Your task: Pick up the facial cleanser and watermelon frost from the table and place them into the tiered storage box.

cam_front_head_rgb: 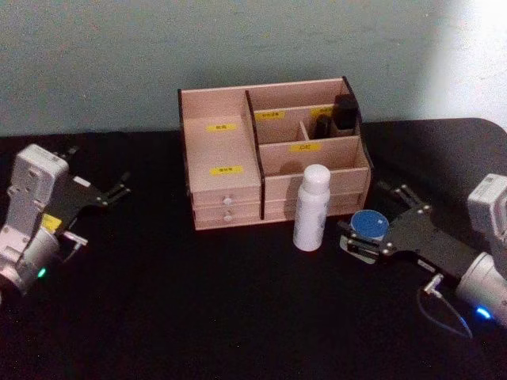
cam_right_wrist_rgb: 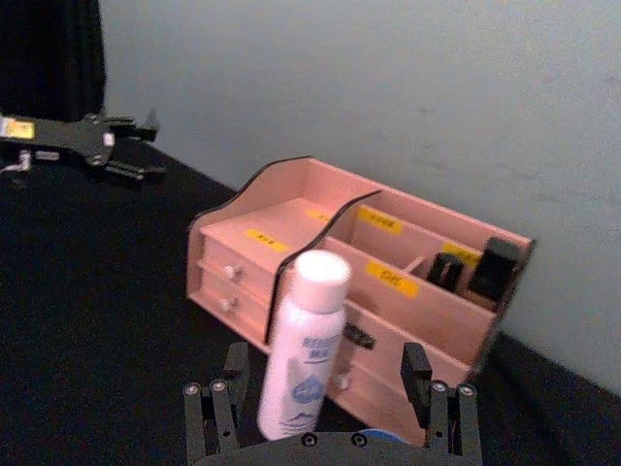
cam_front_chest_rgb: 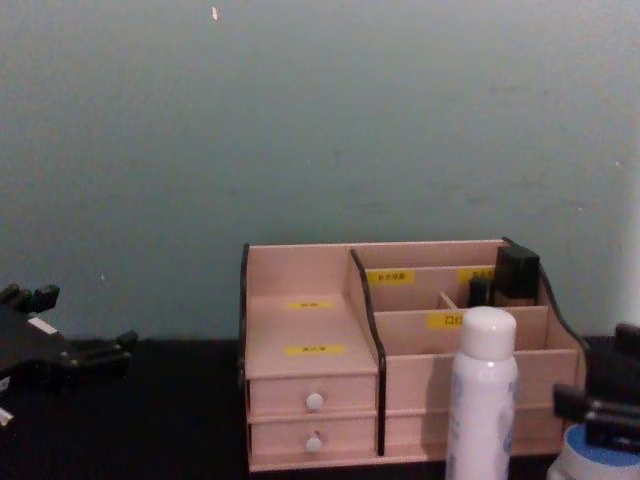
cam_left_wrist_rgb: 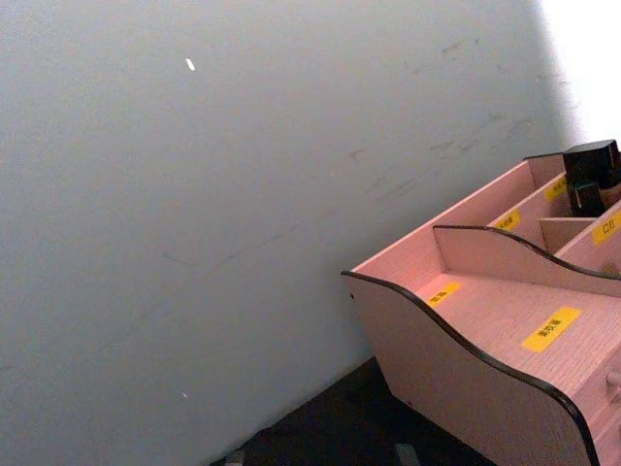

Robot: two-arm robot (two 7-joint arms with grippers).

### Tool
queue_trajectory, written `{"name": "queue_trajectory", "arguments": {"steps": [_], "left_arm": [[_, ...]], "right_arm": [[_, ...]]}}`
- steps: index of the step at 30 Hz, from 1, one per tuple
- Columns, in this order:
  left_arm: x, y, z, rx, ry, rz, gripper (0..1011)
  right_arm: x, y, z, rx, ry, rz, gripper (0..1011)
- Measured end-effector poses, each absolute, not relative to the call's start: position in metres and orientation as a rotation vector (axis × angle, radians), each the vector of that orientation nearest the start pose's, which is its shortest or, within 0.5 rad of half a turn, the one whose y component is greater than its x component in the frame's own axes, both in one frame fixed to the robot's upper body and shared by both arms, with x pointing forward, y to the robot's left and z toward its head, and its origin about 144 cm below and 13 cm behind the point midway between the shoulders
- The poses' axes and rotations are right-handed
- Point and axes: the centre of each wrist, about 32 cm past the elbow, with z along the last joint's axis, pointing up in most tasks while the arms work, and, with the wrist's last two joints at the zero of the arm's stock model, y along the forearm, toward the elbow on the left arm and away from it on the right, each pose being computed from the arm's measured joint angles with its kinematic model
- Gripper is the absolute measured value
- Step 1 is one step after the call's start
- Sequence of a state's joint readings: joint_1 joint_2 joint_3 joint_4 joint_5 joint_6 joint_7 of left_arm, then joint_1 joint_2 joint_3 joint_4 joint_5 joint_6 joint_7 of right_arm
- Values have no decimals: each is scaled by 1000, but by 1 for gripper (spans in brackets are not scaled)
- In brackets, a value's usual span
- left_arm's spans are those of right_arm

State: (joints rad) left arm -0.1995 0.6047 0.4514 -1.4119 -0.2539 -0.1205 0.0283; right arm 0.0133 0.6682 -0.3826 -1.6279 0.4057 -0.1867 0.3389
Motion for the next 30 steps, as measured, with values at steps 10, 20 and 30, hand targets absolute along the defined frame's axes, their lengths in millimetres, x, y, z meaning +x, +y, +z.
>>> {"name": "queue_trajectory", "arguments": {"steps": [10, 20, 30], "left_arm": [[489, 310, 1140, 304, -285, 1248, 1001], [489, 310, 1140, 304, -285, 1248, 1001], [489, 310, 1140, 304, -285, 1248, 1001]], "right_arm": [[451, -293, 1140, -160, -106, -814, 1002], [466, -279, 1132, -162, -90, -821, 1002], [479, -269, 1129, -155, -70, -840, 1003]]}}
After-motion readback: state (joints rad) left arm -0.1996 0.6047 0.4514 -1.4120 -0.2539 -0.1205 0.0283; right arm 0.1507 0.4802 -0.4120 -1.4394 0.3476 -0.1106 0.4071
